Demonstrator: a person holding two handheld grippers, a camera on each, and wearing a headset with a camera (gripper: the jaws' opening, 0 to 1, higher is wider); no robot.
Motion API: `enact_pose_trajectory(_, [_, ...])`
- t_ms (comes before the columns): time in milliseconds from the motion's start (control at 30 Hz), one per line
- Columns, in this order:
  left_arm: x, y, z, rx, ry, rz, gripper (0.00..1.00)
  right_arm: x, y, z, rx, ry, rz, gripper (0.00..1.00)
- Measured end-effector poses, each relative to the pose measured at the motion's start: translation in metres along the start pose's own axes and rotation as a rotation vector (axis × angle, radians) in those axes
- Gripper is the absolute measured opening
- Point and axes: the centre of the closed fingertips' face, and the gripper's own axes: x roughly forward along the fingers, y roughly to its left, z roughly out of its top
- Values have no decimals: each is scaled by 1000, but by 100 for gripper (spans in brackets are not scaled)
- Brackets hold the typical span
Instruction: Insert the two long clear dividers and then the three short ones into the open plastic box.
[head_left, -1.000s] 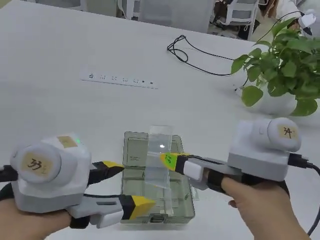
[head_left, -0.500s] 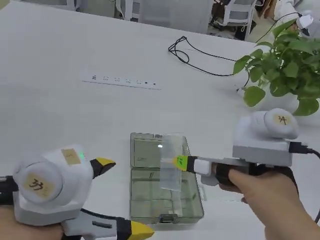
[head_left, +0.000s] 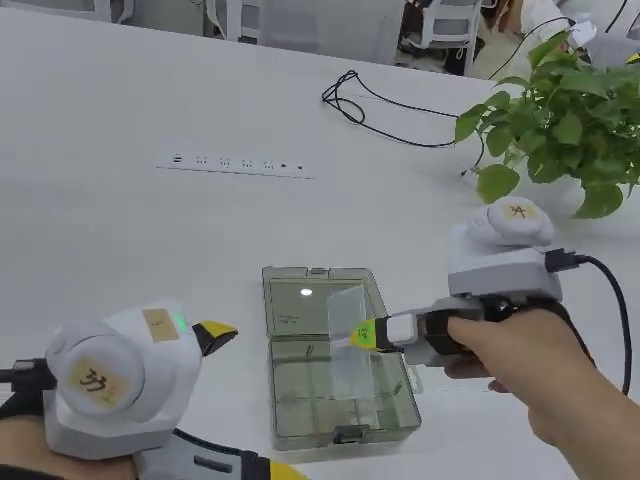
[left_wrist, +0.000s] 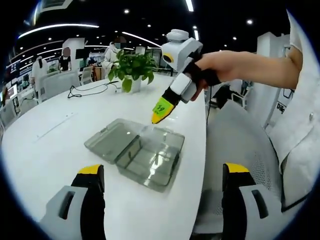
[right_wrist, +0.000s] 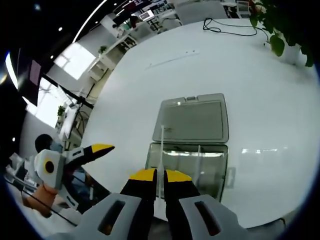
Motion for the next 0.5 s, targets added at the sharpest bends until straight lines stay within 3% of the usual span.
enact_pose_trajectory(267, [-1,0,-2,-8,-11,-11,99,14,-5,-14,53,125,-28,7])
enact_pose_trajectory(500, [1,1,-4,-23,-17,-12,99,26,-9,-20,59,188,-48,7])
